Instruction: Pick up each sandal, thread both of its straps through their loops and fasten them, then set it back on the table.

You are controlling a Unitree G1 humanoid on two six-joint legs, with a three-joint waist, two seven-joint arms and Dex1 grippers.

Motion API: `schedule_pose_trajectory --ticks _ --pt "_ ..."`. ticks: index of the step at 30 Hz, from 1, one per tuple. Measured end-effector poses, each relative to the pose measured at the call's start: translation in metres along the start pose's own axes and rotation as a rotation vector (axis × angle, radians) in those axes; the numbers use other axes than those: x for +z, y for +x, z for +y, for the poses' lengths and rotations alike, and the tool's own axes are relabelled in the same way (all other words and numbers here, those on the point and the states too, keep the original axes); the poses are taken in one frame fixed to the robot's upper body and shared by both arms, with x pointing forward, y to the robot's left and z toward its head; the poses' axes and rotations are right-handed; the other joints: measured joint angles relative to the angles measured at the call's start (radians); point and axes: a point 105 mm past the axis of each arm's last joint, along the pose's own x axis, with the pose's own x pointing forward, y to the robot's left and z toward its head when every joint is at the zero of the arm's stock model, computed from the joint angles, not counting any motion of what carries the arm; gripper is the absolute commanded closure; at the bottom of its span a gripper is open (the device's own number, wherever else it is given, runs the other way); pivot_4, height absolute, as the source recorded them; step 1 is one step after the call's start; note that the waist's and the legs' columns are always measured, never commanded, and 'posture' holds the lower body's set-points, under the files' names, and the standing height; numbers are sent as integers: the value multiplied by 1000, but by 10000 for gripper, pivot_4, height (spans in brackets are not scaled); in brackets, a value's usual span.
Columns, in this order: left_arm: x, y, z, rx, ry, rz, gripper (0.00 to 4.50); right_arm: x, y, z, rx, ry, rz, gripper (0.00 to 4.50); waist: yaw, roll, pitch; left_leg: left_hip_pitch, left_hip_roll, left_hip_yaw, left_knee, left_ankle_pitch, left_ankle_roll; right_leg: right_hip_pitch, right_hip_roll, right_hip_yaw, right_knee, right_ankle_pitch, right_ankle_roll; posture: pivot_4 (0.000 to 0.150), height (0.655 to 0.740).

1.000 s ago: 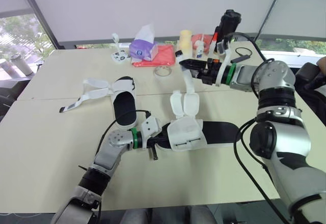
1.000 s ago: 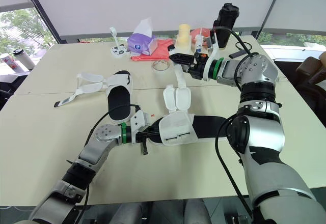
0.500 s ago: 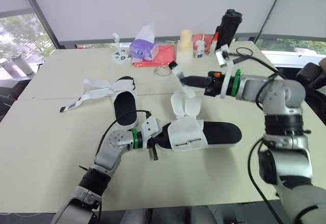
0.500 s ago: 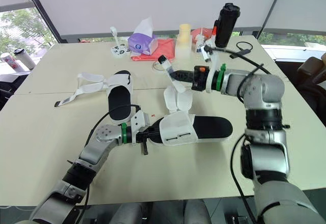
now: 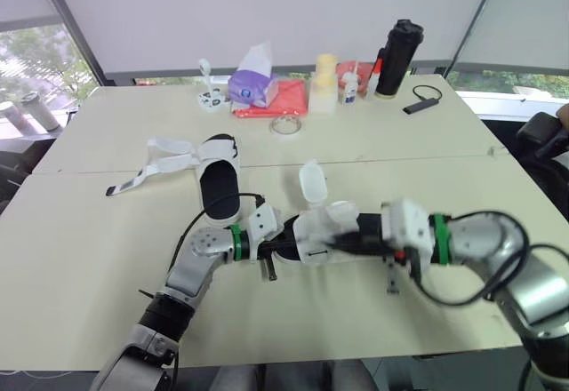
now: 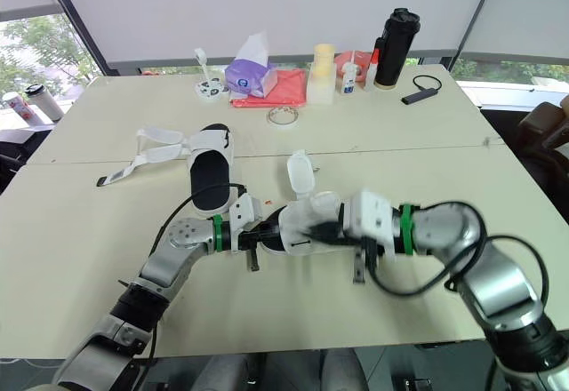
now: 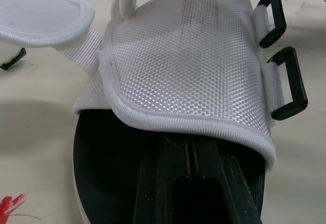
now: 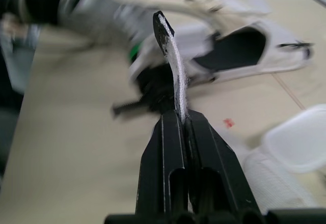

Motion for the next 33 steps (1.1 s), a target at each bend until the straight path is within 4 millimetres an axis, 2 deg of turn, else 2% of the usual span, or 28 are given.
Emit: schedule_pose_trajectory --ticks 2,6,11,15,20,25,30,33 --pt "0 -1 1 0 1 3 45000 -9 -1 8 42 -85 36 44450 -1 0 0 0 0 0 0 0 0 0 0 0 0 0 0 1500 7400" --pt "-1 -1 1 -1 0 5 45000 -14 -4 15 95 -191 67 44450 0 0 0 1 1 0 0 0 0 0 0 0 0 0 -2 1500 7400" --pt "0 0 0 -4 -1 4 45000 -17 -2 24 161 -249 85 22625 0 0 0 0 1 -1 0 0 0 0 0 0 0 -1 -4 1500 7400" --pt "0 0 0 -4 -3 4 45000 -22 -7 26 194 -292 128 1615 1 0 0 0 1 -1 0 0 0 0 0 0 0 -2 -4 1500 7400" --pt "0 0 0 -6 -3 3 45000 -34 -22 38 282 -314 221 667 3 0 0 0 0 0 0 0 0 1 0 0 0 -2 -4 1500 7400" --pt "0 1 -1 -7 -5 2 45000 -44 -44 33 269 -272 311 667 5 0 0 0 1 0 0 0 0 1 0 0 0 -2 -4 1500 7400" --pt "0 2 -2 -10 -9 -3 45000 -60 -51 43 214 39 346 667 18 0 0 0 1 0 0 0 0 0 0 0 0 -2 -5 1500 7400" --pt "-1 3 -4 -14 -10 -3 45000 -64 -46 43 138 324 292 667 22 0 0 0 1 0 1 0 0 1 -1 0 0 -2 -6 1500 7400"
